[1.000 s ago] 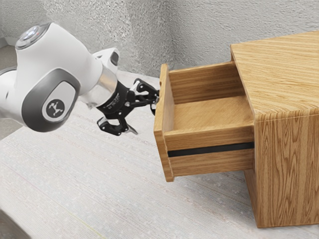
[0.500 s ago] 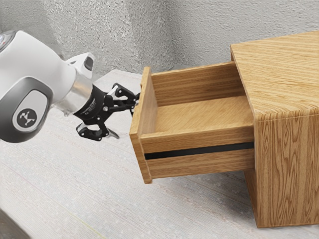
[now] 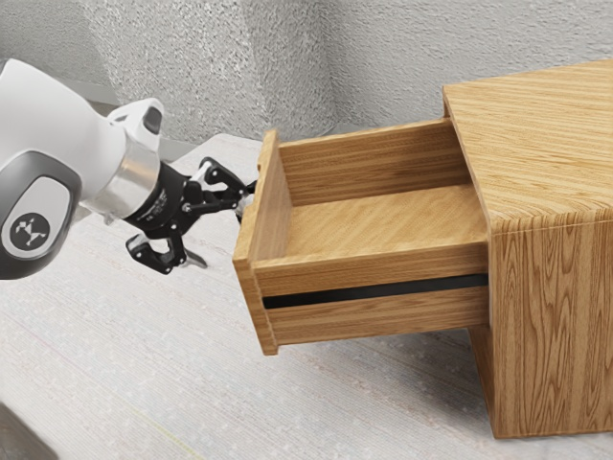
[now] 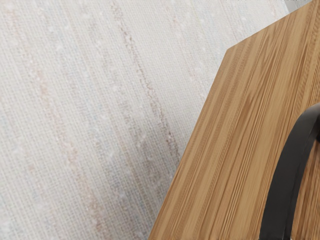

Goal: Pull the drawer handle with one arm to open the drawer

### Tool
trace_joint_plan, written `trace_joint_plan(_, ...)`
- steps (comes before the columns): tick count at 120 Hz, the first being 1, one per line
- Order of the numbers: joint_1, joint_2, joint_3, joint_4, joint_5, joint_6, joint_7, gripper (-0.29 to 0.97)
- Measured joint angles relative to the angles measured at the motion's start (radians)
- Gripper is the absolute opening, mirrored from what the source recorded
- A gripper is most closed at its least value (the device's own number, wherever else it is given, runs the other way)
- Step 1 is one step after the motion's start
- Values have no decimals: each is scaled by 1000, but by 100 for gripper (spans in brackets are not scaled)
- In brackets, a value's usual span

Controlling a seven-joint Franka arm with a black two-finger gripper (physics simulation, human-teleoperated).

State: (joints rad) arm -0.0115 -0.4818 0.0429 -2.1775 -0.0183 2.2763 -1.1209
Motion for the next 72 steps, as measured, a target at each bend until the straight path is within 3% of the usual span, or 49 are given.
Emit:
trace_joint_plan(38,-11,-89,-4,5,38,-10,7,66)
trace_joint_plan(44,-46,-99,-22,71,46,-34,4,66)
trace_joint_plan(58,-260,70,-81,594,59,-254,-62,67)
trace_joint_plan(72,-508,149,-79,714,73,-426,-144,67)
